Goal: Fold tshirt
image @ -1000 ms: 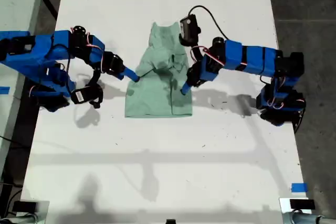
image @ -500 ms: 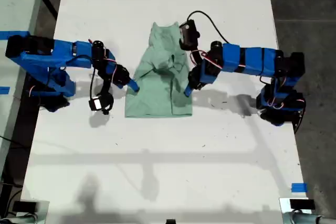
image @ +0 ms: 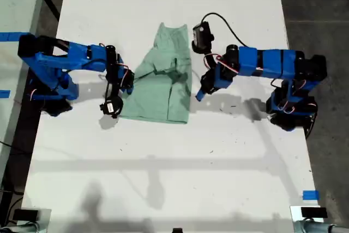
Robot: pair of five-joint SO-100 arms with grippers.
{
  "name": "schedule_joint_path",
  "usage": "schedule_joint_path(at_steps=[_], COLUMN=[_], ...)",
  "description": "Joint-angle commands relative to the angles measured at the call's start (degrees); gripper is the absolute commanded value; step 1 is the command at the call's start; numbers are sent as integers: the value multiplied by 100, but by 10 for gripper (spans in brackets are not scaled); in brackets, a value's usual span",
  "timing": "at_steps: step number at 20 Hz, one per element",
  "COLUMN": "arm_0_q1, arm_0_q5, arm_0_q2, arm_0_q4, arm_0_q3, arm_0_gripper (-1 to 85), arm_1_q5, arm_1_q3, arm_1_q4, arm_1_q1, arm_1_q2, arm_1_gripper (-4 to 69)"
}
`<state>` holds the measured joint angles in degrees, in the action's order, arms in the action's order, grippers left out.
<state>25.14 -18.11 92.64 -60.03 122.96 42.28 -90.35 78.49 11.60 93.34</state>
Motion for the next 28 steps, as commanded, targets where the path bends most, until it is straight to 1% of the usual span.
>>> schedule_joint_path(at_steps=[1,3,6,8,10,12,13,14,15,16,18,20,23,26,28], arm_0_q1=[114,35,-62,-272,-404,-483,-519,-536,-545,-545,-501,-413,-413,-536,-703], arm_0_q5=[193,299,281,237,176,62,0,-70,-132,-149,-158,-123,-105,-35,237], arm_0_q2=[949,1362,800,-264,-1450,-2716,-3331,-3867,-4263,-4386,-4421,-4201,-2883,-1046,-132], arm_0_q4=[-545,-853,-861,-905,-1204,-1758,-2065,-2329,-2531,-2566,-2681,-3059,-3516,-3445,-3252], arm_0_q3=[-105,-308,-976,-2057,-3419,-5027,-5818,-6530,-7014,-7119,-7110,-7040,-6381,-5071,-4061], arm_0_gripper=[1,1,1,1,1,2,17,51,140,241,286,313,304,284,286], arm_1_q5=[-26,-9,-18,-44,-97,-149,-176,-202,-229,-246,-264,-264,-255,-316,-378], arm_1_q3=[-18,-35,-62,-62,-97,-176,-229,-299,-378,-466,-624,-650,-642,-633,-562], arm_1_q4=[-229,-272,-316,-316,-308,-308,-316,-334,-343,-378,-466,-483,-457,-413,-422], arm_1_q1=[35,44,44,18,-18,-44,-44,-53,-53,-53,-53,-35,-26,-88,-158], arm_1_q2=[475,475,475,492,519,589,633,694,765,835,958,984,1020,1037,1002], arm_1_gripper=[190,189,188,188,188,188,188,188,188,188,187,187,187,186,185])
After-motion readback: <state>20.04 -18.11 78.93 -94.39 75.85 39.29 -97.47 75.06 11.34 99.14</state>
